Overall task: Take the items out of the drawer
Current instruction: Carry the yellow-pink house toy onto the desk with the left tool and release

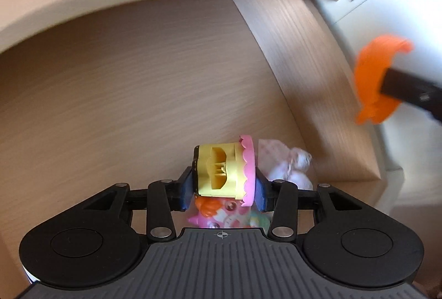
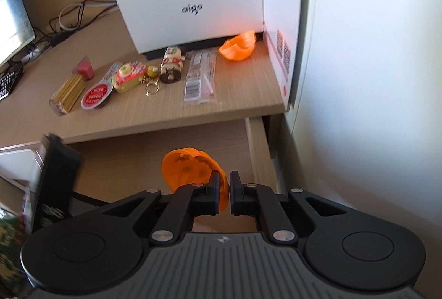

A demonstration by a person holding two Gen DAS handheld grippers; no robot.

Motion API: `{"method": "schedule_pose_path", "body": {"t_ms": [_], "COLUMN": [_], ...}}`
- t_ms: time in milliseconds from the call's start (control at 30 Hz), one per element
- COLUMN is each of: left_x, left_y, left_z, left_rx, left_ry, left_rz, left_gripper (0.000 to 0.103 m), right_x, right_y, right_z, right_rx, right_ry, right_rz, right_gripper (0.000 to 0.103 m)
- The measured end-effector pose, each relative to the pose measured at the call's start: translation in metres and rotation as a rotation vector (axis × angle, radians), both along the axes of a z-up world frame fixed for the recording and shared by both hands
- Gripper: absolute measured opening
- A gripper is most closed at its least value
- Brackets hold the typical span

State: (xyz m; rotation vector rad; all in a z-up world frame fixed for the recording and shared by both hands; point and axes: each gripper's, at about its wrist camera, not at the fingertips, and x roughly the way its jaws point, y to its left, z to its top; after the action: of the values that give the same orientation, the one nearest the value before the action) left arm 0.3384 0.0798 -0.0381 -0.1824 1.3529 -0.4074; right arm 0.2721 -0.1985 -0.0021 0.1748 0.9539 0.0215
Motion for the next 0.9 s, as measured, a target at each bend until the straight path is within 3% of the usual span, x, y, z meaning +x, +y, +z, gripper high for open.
{"method": "schedule_pose_path", "body": {"t_ms": [200, 367, 433, 533, 700, 900], "left_x": [-0.039, -0.056, -0.045, -0.027, 0.007, 0.066], "left_y": [0.041, 0.089, 0.109, 0.128, 0.142, 0.134], "left_z": [0.036, 0.076, 0.104, 0.122, 0.153, 0.148], "left_rx": [-0.053, -0.1, -0.094, -0.102, -0.11, -0.04], "left_ry": [-0.071, -0.2, -0.294, -0.411, -0.523, -0.502], "left_rz": [0.014, 0.124, 0.194, 0.311, 0.332, 0.309], "left_gripper": [0.047, 0.047, 0.047, 0.047, 0.047, 0.047], "right_x": [-0.001, 0.002, 0.005, 0.012, 0.02, 0.031], "right_y": [0.006, 0.009, 0.013, 0.021, 0.032, 0.038], "right_z": [-0.006, -0.003, 0.0, 0.005, 0.015, 0.016], "right_rx": [0.021, 0.014, 0.008, 0.001, 0.0, 0.002], "right_ry": [0.035, 0.049, 0.048, 0.04, 0.008, 0.008], "right_rz": [0.027, 0.036, 0.049, 0.077, 0.122, 0.135], "right_gripper": [0.007, 0.007, 0.007, 0.007, 0.007, 0.007]}}
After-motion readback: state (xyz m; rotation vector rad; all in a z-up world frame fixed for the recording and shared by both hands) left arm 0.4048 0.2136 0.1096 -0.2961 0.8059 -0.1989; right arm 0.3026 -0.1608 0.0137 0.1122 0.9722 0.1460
